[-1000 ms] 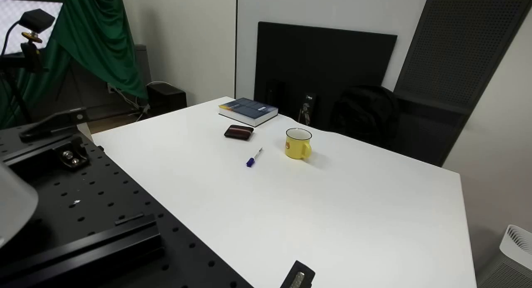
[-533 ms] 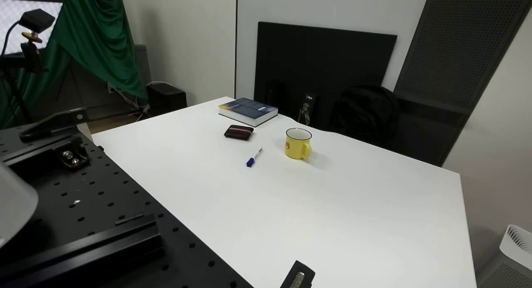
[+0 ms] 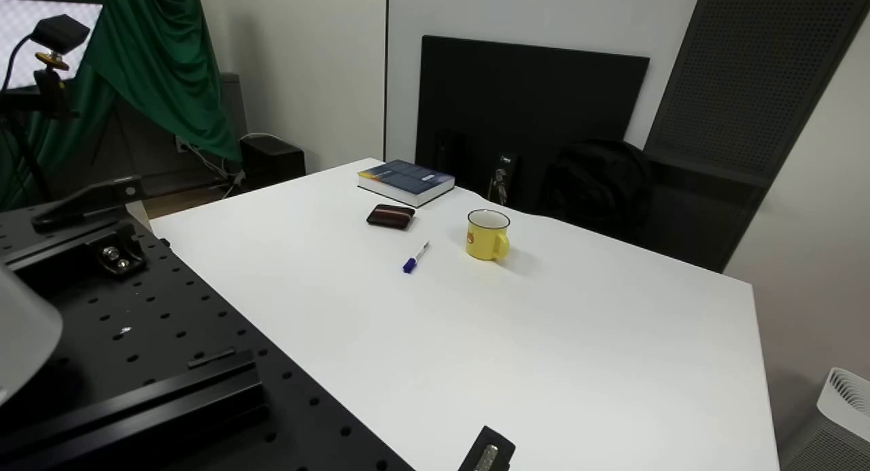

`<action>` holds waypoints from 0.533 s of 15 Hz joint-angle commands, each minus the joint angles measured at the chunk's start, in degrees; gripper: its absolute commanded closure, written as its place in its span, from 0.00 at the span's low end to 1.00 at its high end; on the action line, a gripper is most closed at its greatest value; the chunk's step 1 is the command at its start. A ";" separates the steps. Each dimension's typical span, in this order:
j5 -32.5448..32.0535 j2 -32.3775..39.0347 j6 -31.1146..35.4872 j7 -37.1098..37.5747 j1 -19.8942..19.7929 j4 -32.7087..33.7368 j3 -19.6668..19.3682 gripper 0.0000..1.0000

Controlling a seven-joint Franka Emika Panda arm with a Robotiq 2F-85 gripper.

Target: Put the pen in the cup

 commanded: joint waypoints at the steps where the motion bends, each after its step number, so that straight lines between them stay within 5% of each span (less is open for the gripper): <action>1: -0.19 0.06 0.20 -2.03 1.05 0.10 -1.08 0.00; 8: -1.02 0.14 1.08 -4.49 1.01 -0.89 -1.55 0.00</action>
